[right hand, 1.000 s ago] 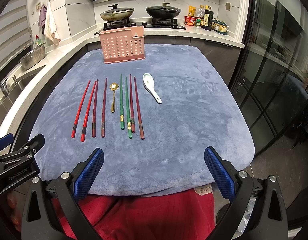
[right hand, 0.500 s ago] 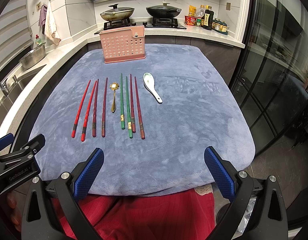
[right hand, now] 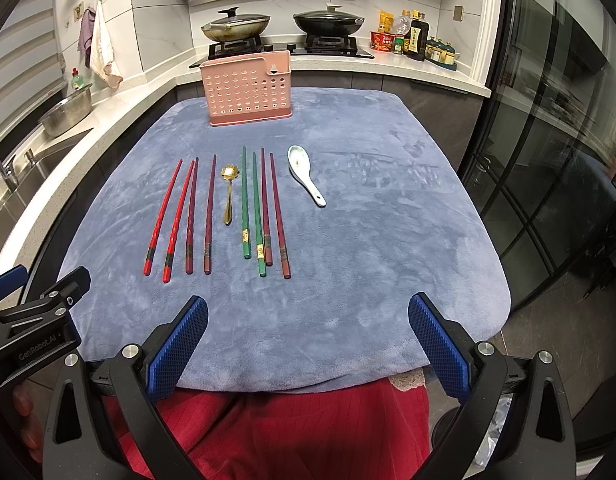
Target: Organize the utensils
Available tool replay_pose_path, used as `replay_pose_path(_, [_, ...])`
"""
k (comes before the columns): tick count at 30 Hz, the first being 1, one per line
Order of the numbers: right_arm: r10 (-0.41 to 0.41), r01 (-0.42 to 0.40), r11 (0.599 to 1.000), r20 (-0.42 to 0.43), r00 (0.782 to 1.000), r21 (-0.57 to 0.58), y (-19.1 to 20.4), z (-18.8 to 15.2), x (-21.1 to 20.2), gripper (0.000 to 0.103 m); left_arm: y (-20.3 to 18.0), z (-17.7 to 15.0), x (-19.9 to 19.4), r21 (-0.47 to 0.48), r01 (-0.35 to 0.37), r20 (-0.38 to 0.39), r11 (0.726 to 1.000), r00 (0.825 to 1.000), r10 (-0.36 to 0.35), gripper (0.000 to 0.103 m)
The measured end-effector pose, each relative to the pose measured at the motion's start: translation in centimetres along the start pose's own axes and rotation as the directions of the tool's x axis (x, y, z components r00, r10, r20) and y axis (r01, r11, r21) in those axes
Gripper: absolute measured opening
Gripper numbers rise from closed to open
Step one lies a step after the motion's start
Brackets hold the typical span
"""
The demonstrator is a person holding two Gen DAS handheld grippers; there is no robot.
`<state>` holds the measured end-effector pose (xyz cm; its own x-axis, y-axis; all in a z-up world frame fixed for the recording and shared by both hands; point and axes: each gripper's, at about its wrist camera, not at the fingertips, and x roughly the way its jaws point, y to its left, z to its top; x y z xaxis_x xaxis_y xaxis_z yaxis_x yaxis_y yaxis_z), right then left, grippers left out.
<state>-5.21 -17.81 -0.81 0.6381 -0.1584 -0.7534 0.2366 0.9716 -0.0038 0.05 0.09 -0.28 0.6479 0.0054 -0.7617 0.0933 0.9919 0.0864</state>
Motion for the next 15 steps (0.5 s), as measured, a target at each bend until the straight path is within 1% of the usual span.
replay_pose_path(15, [0.000,0.000,1.000,0.000,1.000,0.000,0.06,0.14,-0.04,0.096,0.01,-0.03,0.06,0.001,0.000,-0.001,1.000,1.000,0.000,0.096])
